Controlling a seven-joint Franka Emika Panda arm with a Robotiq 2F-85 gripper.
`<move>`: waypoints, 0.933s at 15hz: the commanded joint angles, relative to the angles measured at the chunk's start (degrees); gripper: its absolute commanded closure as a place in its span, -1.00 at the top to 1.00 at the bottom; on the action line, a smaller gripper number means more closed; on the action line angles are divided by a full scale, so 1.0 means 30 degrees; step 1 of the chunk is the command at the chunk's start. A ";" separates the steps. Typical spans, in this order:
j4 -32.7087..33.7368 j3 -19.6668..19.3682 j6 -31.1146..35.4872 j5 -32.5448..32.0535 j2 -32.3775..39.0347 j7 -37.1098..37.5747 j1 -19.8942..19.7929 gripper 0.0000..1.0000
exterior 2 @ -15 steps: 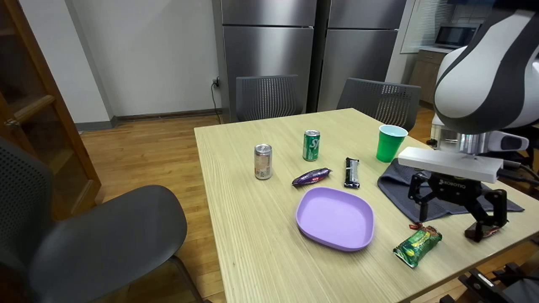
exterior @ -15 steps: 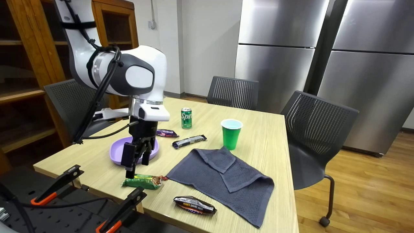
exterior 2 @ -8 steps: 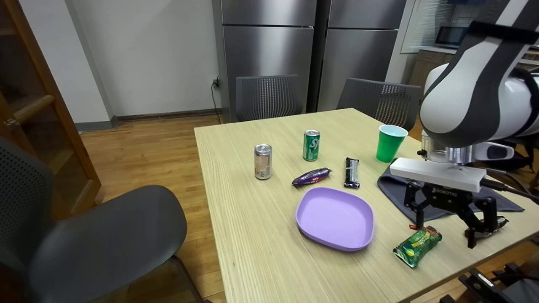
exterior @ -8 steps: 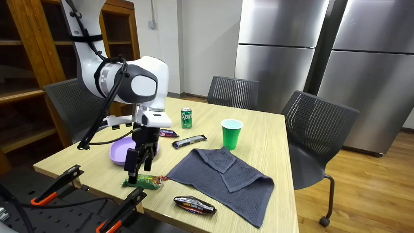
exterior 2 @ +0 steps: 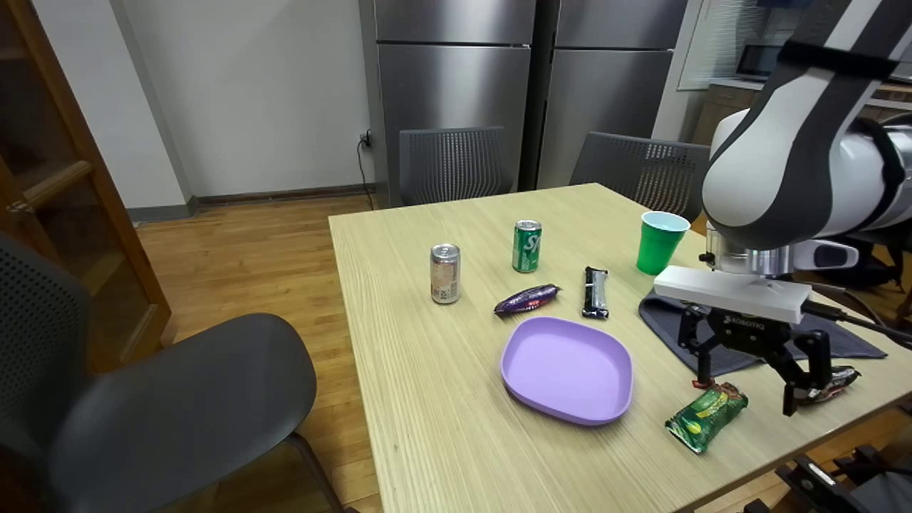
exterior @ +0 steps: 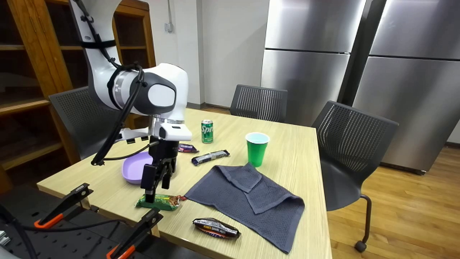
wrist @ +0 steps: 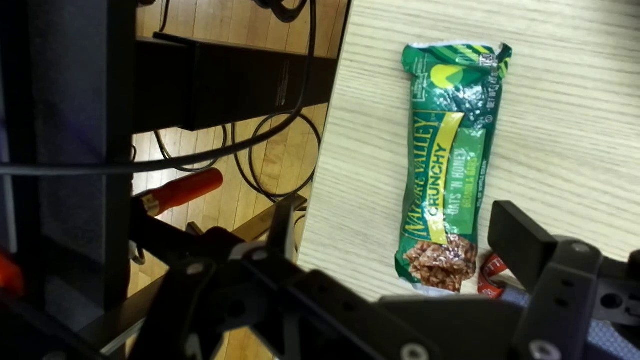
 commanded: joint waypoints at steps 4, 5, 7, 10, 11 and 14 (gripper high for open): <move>-0.0005 0.0019 0.0668 0.0314 0.0085 0.0172 0.0209 1.00; -0.0086 0.0265 0.1133 0.0555 0.0084 -0.0016 0.0084 1.00; -0.0172 0.0555 0.1801 0.0913 0.0093 -0.0306 -0.0085 1.00; -0.0231 0.0956 0.1976 0.1280 0.0266 -0.0679 -0.0227 1.00; -0.0266 0.1023 0.1931 0.1330 0.0350 -0.0757 -0.0216 1.00; -0.0285 0.1231 0.2134 0.1570 0.0825 -0.0969 -0.0328 1.00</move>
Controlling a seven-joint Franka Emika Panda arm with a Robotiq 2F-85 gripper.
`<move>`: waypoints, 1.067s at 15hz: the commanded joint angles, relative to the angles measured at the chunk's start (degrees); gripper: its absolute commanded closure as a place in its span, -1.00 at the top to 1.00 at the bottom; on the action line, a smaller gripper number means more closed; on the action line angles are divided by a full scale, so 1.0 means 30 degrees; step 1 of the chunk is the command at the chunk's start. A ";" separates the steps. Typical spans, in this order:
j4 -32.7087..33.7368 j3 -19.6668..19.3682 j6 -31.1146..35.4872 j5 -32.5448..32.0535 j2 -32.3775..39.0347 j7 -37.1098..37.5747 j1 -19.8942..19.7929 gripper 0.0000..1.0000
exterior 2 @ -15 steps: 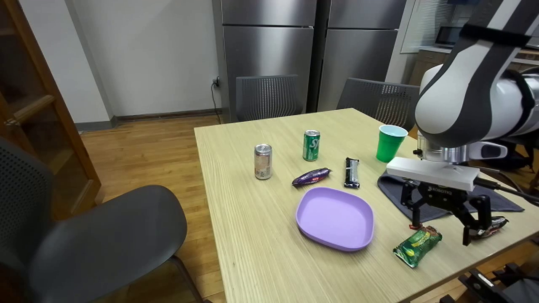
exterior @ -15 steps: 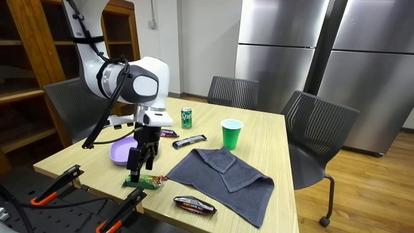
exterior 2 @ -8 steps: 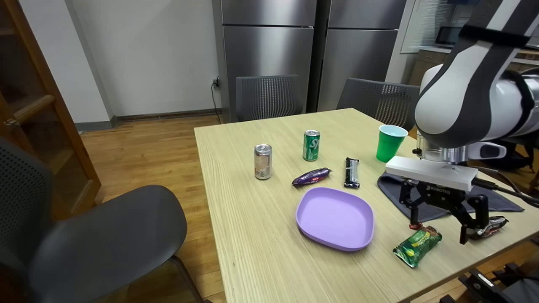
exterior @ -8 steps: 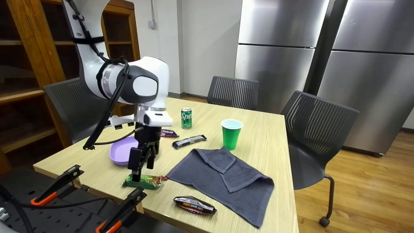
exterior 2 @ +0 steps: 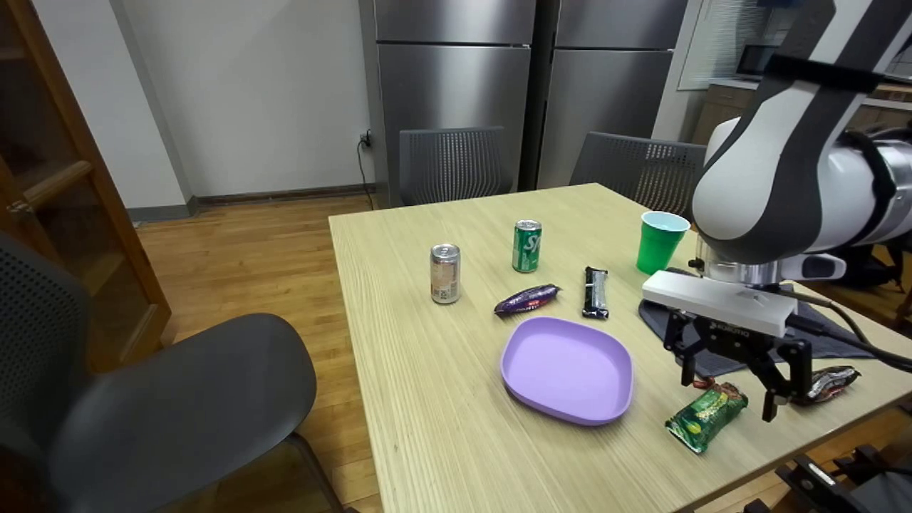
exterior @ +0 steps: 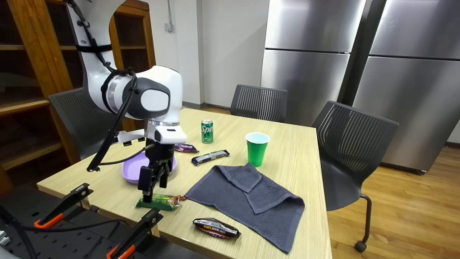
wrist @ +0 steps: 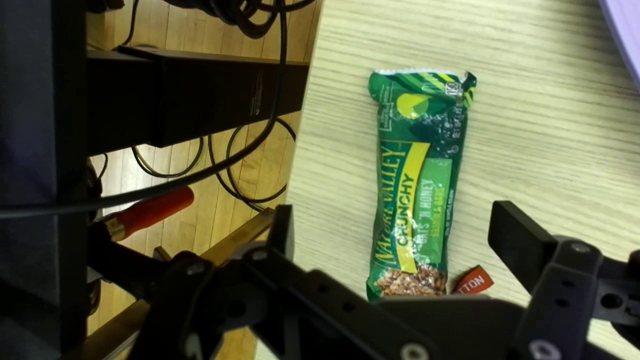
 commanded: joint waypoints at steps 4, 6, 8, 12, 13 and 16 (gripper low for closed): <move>-0.0387 0.1239 0.2536 0.1591 0.0931 -0.1756 -0.0823 1.00; -0.0346 0.1655 0.3251 0.2124 0.1319 -0.2195 -0.1114 1.00; -0.0319 0.2074 0.3707 0.2611 0.1594 -0.2667 -0.1471 1.00; -0.0378 0.2705 0.4310 0.3402 0.1807 -0.3607 -0.2263 1.00; -0.0410 0.2911 0.4391 0.3584 0.1792 -0.3855 -0.2551 1.00; -0.0450 0.3371 0.4554 0.4181 0.1746 -0.4533 -0.3203 0.49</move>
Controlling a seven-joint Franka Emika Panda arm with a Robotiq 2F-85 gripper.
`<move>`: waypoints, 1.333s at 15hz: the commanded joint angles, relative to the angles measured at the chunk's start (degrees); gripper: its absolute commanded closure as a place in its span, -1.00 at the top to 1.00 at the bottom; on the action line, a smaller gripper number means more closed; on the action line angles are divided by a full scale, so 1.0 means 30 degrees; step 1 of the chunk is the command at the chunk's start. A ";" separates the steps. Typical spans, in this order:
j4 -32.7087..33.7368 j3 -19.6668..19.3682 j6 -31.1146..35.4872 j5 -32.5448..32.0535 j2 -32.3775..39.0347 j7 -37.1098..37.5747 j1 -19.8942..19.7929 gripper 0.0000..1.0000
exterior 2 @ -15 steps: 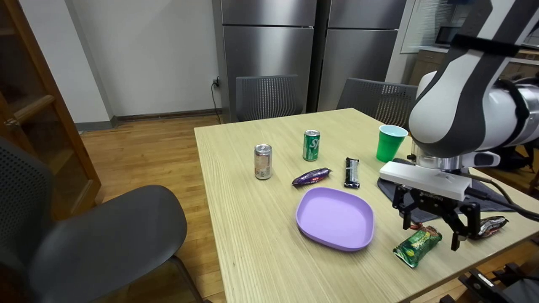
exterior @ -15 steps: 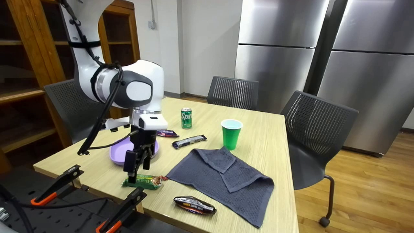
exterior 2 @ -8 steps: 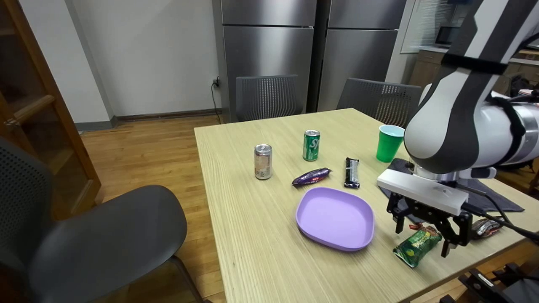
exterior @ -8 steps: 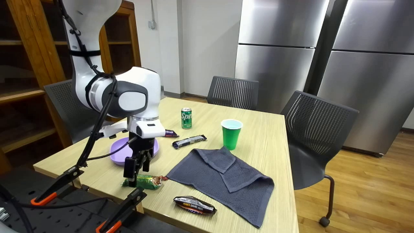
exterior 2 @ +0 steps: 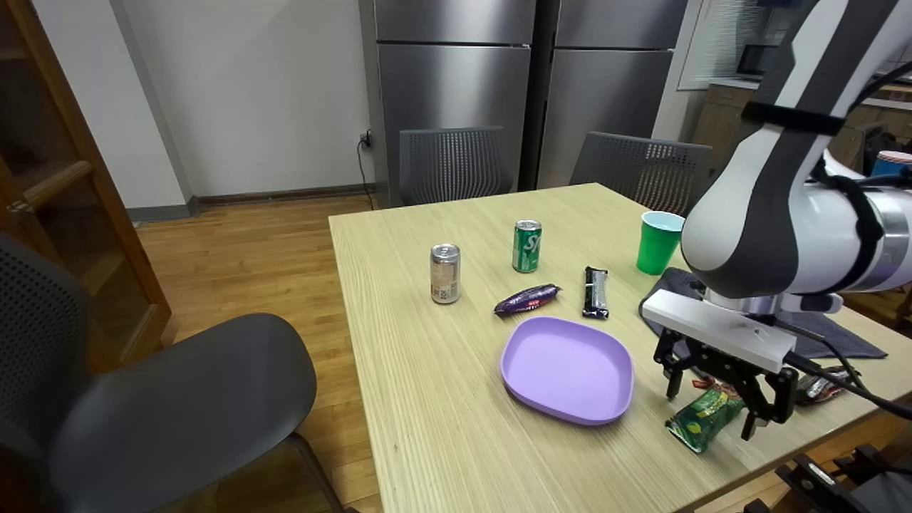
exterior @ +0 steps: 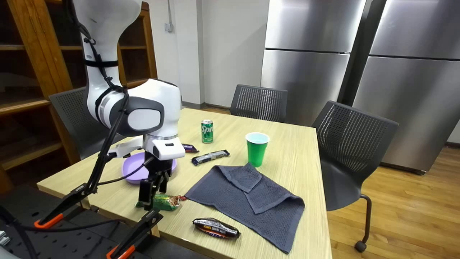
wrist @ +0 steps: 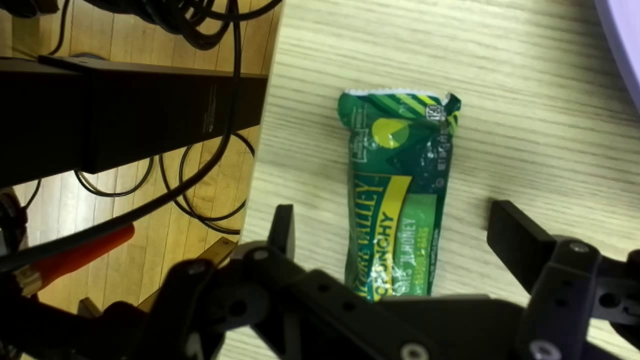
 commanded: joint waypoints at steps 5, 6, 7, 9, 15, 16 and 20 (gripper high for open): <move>-0.0488 0.1483 0.0836 0.1643 -0.0468 -0.2264 -0.1837 -0.24; -0.0519 0.1566 0.0904 0.1760 -0.0515 -0.2405 -0.1911 -0.42; -0.0584 0.1600 0.0934 0.1848 -0.0591 -0.2525 -0.1918 -0.55; -0.0752 0.1585 0.0972 0.2011 -0.0767 -0.2694 -0.1857 -0.77; -0.1859 0.1371 0.1546 0.2158 -0.1734 -0.2773 -0.1523 -0.78; -0.2069 0.1368 0.1698 0.2173 -0.1965 -0.2706 -0.1480 -0.78; -0.2752 0.1229 0.1826 0.2103 -0.3118 -0.2425 -0.0941 -0.78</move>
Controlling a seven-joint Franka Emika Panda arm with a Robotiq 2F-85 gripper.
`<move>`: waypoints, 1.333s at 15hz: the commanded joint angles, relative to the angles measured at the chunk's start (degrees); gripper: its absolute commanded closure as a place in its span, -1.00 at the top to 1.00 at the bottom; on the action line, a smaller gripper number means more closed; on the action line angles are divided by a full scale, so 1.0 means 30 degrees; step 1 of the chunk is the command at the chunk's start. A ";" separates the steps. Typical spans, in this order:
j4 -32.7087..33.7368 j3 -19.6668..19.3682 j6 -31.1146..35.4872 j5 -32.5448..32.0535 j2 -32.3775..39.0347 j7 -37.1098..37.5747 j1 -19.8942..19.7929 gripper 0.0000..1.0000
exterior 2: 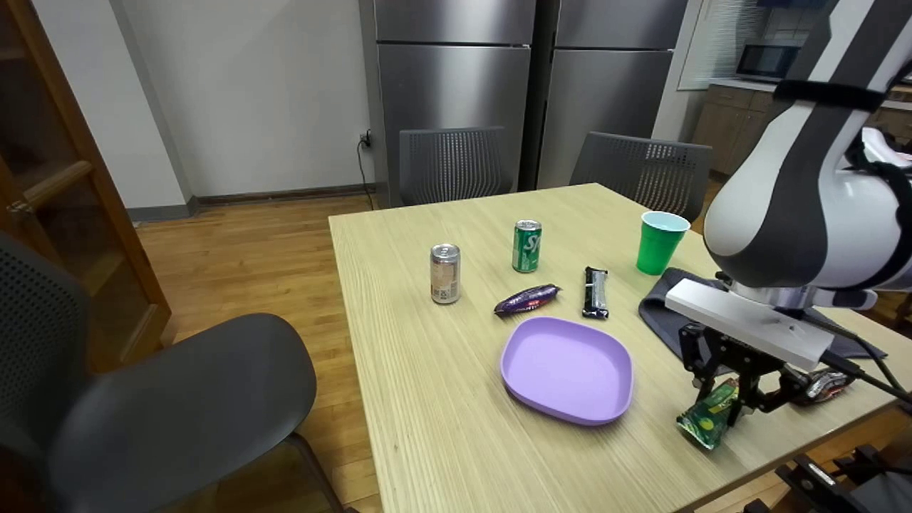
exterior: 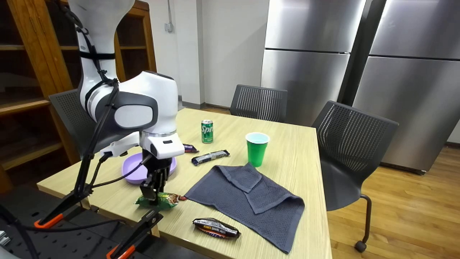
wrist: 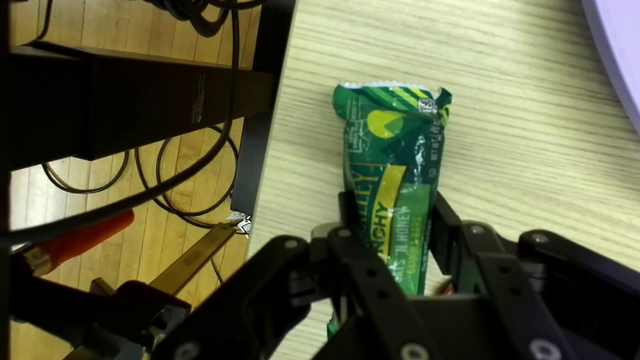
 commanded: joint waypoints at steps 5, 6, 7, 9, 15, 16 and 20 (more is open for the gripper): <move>-0.1454 -0.0877 -0.0090 0.0217 -0.3092 0.0512 0.2865 -0.78; -0.1458 -0.1200 -0.0174 0.0089 -0.3321 0.0677 0.3503 -0.78; -0.1433 -0.1656 -0.0205 -0.0059 -0.3465 0.0967 0.4377 -0.78; -0.1303 -0.2416 -0.0188 -0.0312 -0.3666 0.1414 0.5855 -0.78; 0.0050 -0.5202 -0.0722 -0.1621 -0.3016 0.3778 1.0355 -0.78; 0.0434 -0.5720 -0.0863 -0.1937 -0.2779 0.4309 1.1035 -0.78; 0.2307 -0.6940 -0.2189 -0.3377 -0.1883 0.6431 1.2633 -0.78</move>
